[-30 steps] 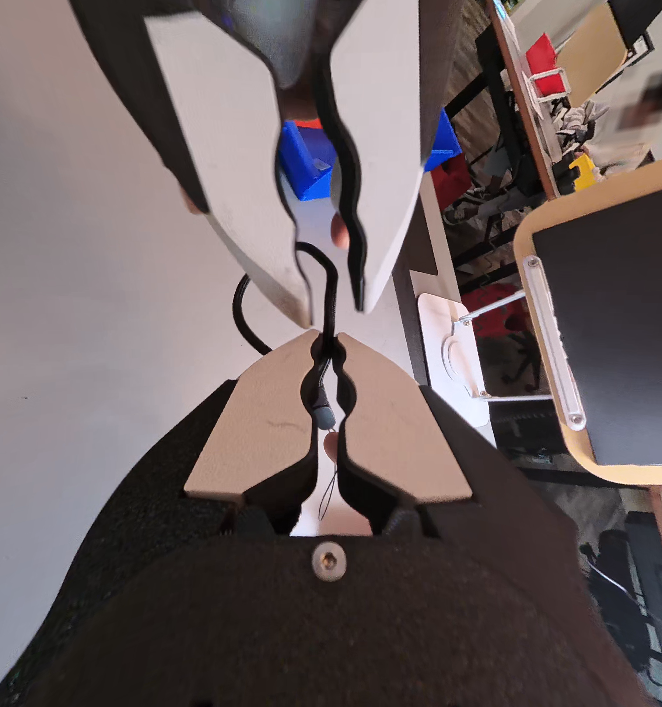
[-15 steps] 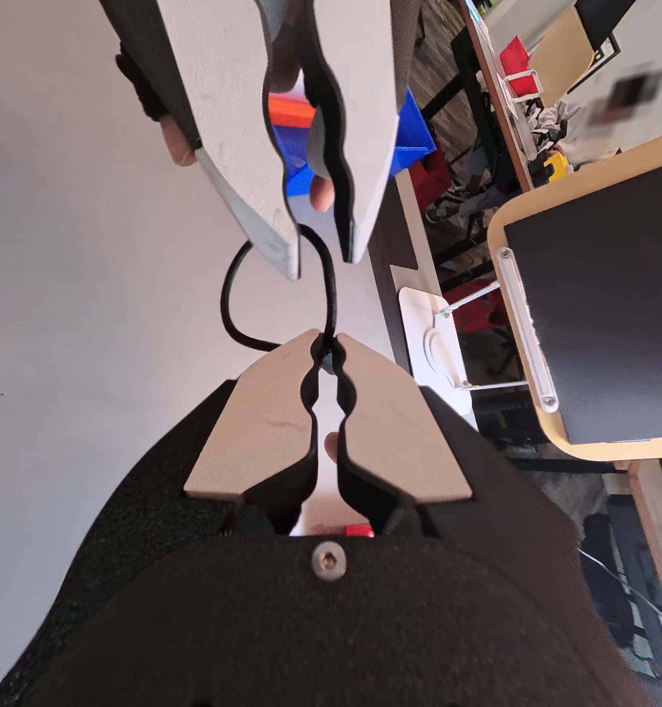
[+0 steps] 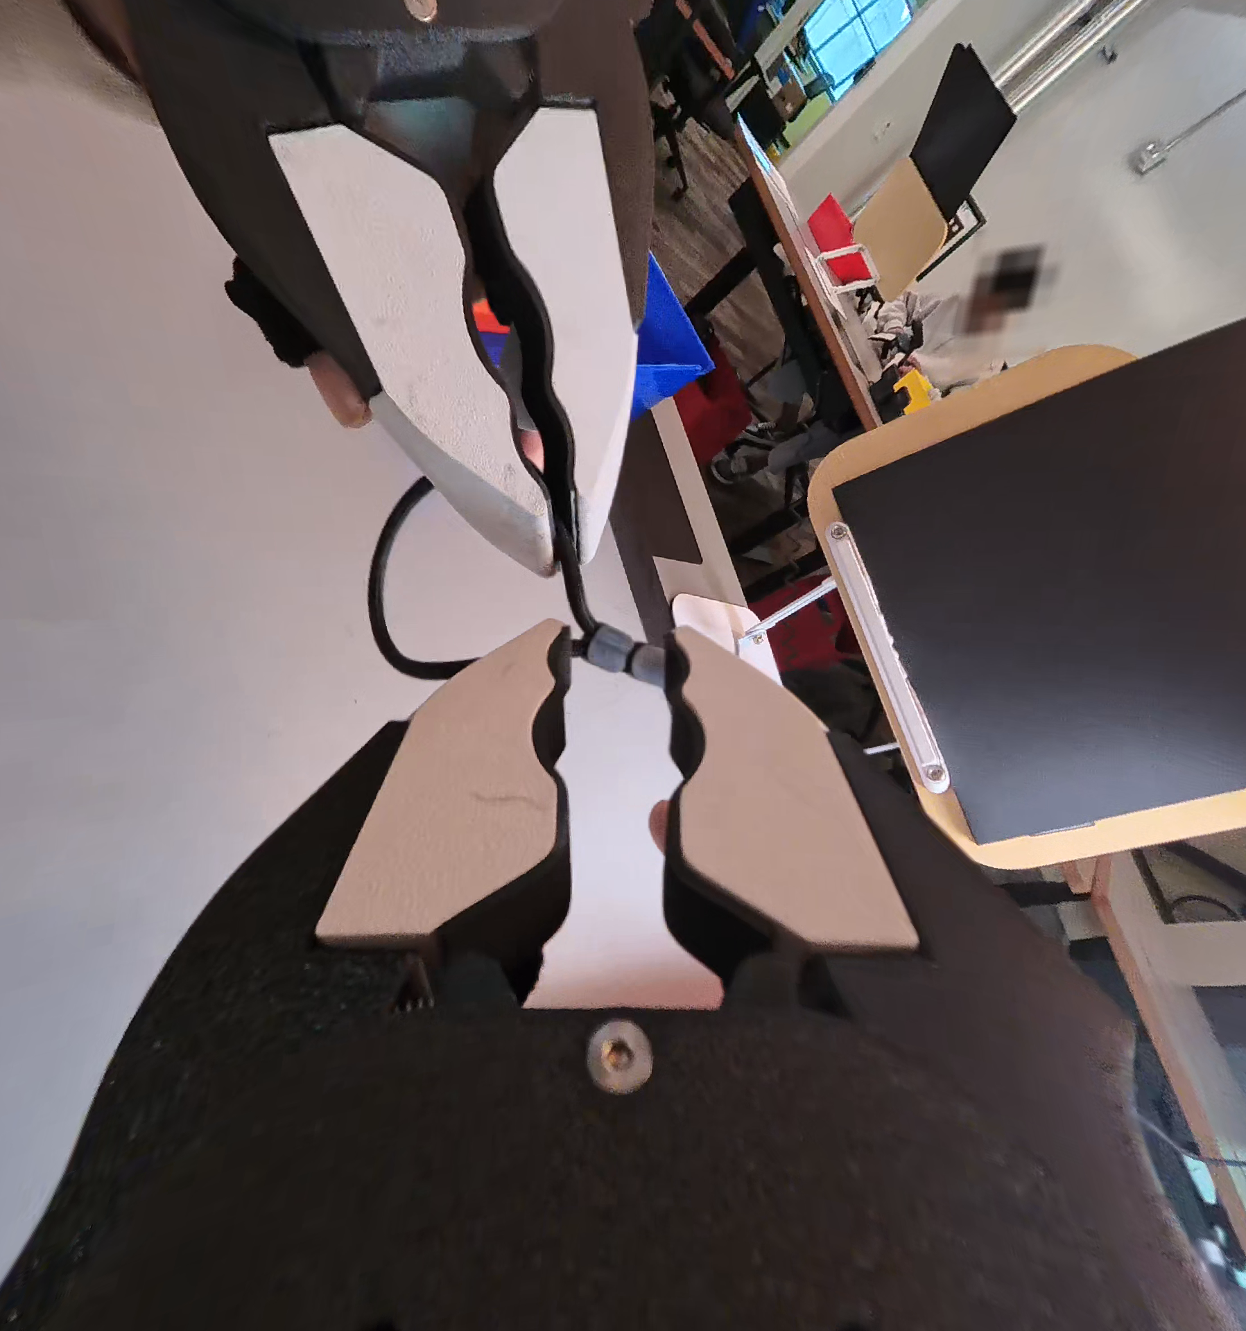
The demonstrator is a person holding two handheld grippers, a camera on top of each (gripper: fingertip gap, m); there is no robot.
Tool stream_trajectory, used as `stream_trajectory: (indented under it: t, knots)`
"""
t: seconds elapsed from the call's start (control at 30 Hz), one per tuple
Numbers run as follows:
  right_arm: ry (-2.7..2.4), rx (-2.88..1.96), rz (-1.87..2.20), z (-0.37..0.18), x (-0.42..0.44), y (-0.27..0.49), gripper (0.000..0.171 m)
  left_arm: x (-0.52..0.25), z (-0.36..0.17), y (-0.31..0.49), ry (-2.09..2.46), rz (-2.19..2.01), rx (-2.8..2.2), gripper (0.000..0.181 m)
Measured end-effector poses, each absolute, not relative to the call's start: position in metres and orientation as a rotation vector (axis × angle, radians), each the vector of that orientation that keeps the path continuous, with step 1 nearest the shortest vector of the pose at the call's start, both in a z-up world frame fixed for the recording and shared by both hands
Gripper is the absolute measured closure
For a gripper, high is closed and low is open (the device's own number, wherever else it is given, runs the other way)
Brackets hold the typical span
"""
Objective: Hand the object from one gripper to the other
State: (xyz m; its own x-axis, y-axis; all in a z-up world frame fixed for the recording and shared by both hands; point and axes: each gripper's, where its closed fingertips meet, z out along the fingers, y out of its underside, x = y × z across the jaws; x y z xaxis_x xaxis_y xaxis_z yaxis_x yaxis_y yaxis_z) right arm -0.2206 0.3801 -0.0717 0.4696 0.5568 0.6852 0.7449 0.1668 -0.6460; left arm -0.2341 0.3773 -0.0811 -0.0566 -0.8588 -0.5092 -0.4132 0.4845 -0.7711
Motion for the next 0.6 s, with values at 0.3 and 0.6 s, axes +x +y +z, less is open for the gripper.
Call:
stream_trajectory:
  t: [0.3, 0.6]
  knots:
    - [-1.152, -1.672, 0.404, -0.090, -0.209, 0.364, 0.107, -0.237, -0.085, 0.352, 1.793, -0.534, -0.936, 0.177]
    - [-1.180, -1.560, 0.770, -0.087, -0.229, 0.343, 0.159, -0.244, -0.091, 0.357, 1.814, -0.602, -1.024, 0.170]
